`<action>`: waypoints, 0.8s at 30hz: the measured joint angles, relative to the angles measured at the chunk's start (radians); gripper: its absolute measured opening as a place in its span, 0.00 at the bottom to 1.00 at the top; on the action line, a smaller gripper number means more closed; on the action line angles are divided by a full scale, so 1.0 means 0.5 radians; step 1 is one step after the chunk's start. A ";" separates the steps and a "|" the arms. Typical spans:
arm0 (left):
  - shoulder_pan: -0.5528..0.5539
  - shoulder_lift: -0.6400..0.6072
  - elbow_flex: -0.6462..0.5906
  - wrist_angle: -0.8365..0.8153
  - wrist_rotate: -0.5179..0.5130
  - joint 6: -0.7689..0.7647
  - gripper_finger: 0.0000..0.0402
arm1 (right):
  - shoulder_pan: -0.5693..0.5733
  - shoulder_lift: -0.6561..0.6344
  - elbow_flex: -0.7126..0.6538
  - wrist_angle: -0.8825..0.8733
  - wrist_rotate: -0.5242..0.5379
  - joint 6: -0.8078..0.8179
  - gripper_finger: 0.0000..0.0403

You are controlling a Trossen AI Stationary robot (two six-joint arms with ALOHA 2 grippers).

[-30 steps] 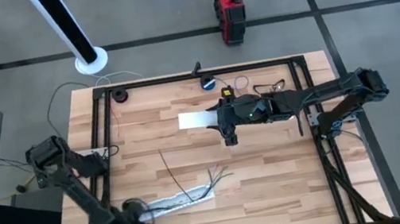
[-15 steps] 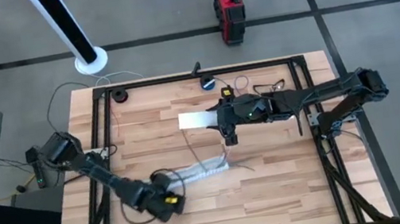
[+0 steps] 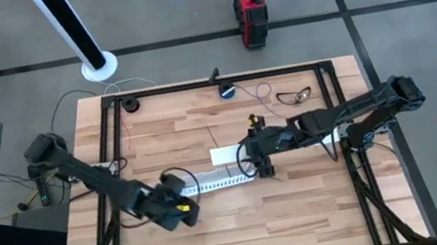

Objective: Ziptie cables
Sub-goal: Close the white cable duct

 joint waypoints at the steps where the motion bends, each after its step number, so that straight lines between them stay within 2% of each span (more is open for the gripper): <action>1: -0.001 -0.035 -0.008 -0.055 -0.008 0.008 0.14 | 0.013 0.000 0.000 0.014 0.001 0.001 0.55; 5: -0.006 -0.059 -0.091 -0.171 0.012 -0.077 0.14 | 0.045 0.017 0.000 0.103 0.004 0.068 0.55; 12: -0.003 0.190 -0.301 0.260 0.235 0.036 0.16 | 0.040 0.016 0.000 0.110 0.018 0.111 0.55; 17: 0.009 0.468 -0.305 0.436 0.342 0.165 0.22 | 0.043 0.016 0.000 0.099 0.017 0.109 0.55; 22: 0.036 0.618 -0.137 0.249 0.310 0.292 0.30 | 0.041 0.016 0.000 0.100 0.017 0.104 0.55; 24: 0.058 0.620 -0.080 0.114 0.215 0.294 0.31 | 0.042 0.016 0.000 0.099 0.015 0.104 0.55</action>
